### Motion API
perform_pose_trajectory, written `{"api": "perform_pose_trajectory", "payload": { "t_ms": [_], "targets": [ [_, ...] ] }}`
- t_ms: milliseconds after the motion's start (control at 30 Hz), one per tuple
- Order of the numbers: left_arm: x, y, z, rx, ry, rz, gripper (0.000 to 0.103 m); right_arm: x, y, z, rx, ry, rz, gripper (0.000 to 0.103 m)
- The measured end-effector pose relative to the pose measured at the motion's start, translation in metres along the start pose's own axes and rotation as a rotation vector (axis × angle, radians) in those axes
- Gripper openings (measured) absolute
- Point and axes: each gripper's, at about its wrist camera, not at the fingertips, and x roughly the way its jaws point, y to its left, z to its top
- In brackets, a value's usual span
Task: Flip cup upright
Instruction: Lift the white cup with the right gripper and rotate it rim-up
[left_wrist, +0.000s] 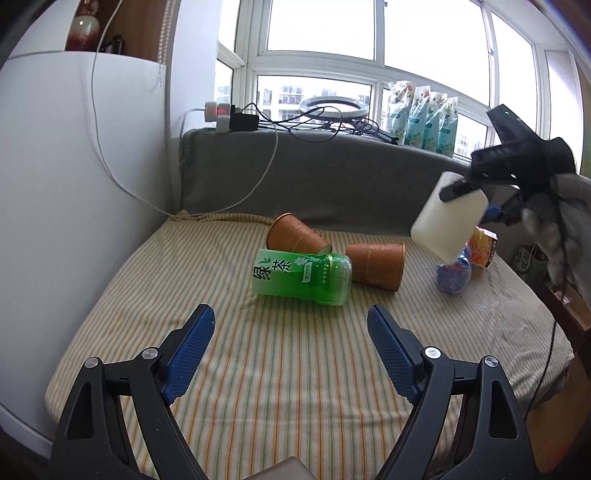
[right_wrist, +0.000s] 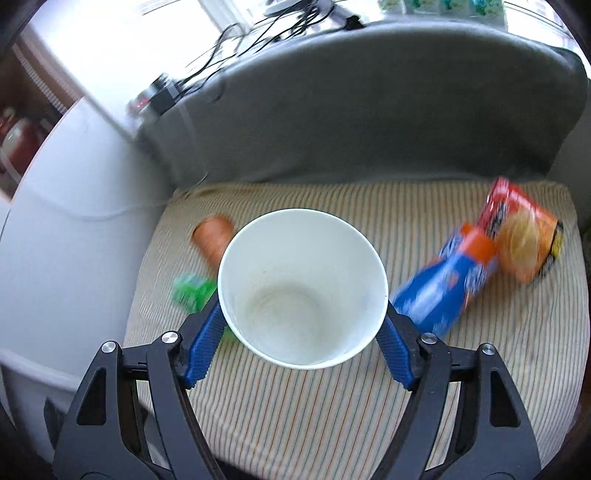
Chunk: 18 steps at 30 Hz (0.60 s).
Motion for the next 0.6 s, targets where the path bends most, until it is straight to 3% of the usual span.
{"api": "perform_pose_trajectory", "payload": {
  "t_ms": [300, 600],
  "targets": [
    [-0.012, -0.004, -0.005, 0.012, -0.014, 0.016, 0.085, -0.001, 0.0, -0.069, 0.012, 0.214, 0.129, 0.078],
    [-0.01, -0.003, -0.004, 0.009, -0.008, 0.027, 0.085, 0.035, -0.004, -0.101, -0.015, 0.398, 0.114, 0.078]
  ]
}}
